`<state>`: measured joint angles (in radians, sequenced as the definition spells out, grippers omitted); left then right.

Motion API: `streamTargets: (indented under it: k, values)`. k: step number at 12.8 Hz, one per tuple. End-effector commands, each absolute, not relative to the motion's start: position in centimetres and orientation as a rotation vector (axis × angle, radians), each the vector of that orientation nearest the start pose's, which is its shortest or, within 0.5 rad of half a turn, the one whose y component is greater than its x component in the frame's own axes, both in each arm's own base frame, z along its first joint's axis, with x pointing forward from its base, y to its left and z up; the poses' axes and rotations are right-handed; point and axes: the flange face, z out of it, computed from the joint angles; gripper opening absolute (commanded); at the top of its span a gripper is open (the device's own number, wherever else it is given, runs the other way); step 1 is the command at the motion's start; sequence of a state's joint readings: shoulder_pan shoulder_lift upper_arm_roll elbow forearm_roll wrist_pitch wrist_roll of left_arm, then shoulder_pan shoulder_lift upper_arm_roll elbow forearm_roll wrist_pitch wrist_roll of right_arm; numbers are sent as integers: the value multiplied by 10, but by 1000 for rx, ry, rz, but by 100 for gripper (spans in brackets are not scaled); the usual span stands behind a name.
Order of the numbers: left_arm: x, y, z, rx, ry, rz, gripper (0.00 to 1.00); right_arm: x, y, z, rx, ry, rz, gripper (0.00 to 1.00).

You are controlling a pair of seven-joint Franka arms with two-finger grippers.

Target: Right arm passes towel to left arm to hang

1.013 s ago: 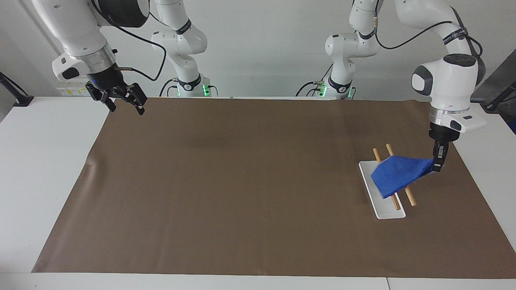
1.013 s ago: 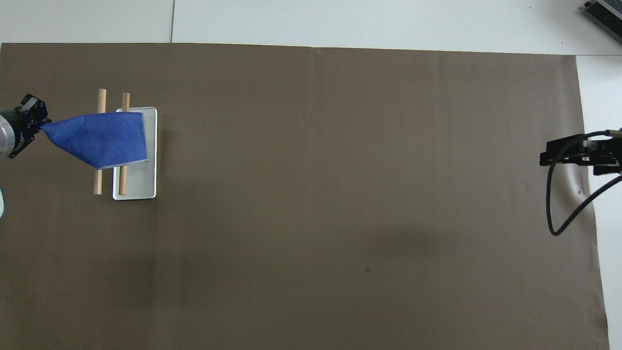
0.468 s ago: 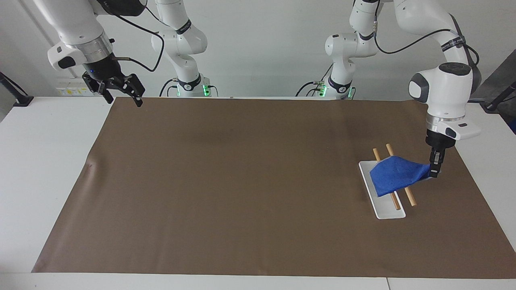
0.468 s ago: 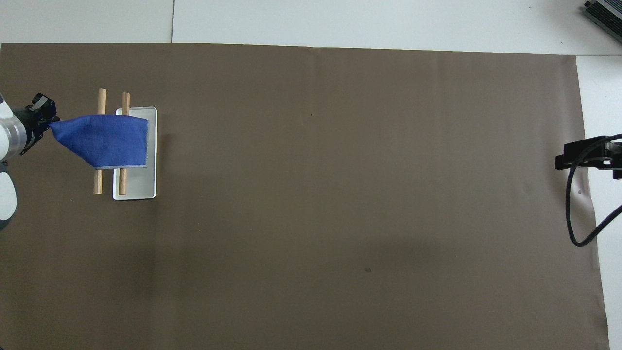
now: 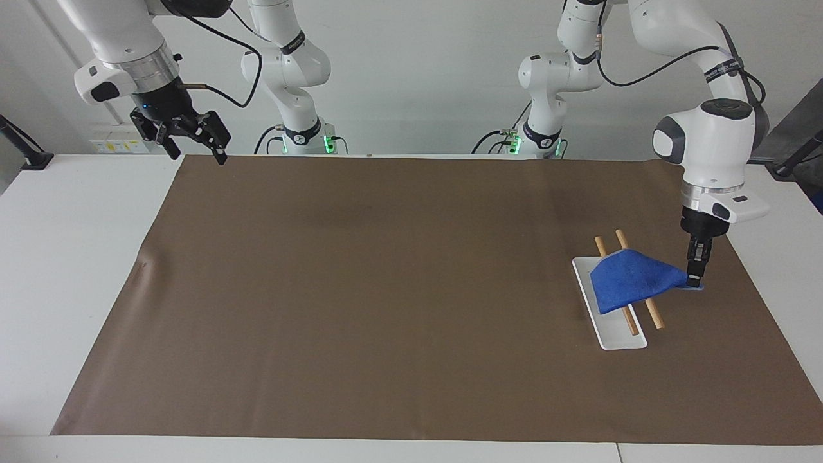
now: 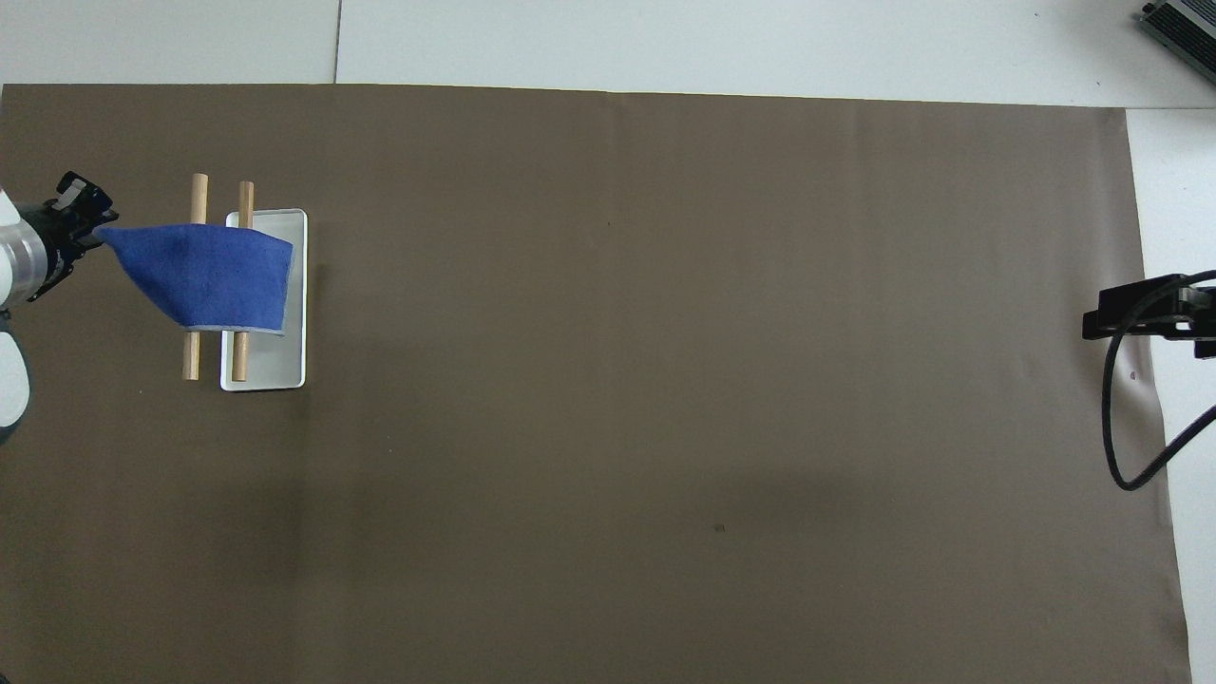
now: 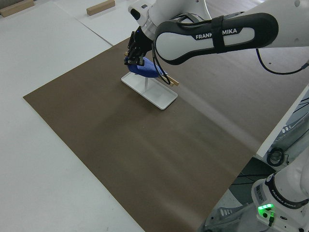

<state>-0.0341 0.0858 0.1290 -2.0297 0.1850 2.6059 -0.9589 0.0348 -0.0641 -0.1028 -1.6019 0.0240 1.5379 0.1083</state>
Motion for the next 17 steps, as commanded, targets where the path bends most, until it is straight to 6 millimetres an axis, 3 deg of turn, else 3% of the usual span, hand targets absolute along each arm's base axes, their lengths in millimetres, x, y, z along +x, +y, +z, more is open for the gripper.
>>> streamTargets:
  k: [1,7,9,12,17]
  values:
    - [614,54,461,-2786,-1341,-837,60,522,-37,641,-3116,304,-25,100]
    - [623,57,473,-2771,-1329,-772,61,525,-36,643,-3117,307,-16,100]
    - [632,56,485,-2800,-1176,-665,61,525,-36,643,-3117,307,-18,100]
    - [638,53,503,-2810,-1080,-557,61,525,-36,643,-3117,304,-23,100]
    - [641,28,530,-2867,-770,-287,60,523,-38,638,-3203,242,-27,100]
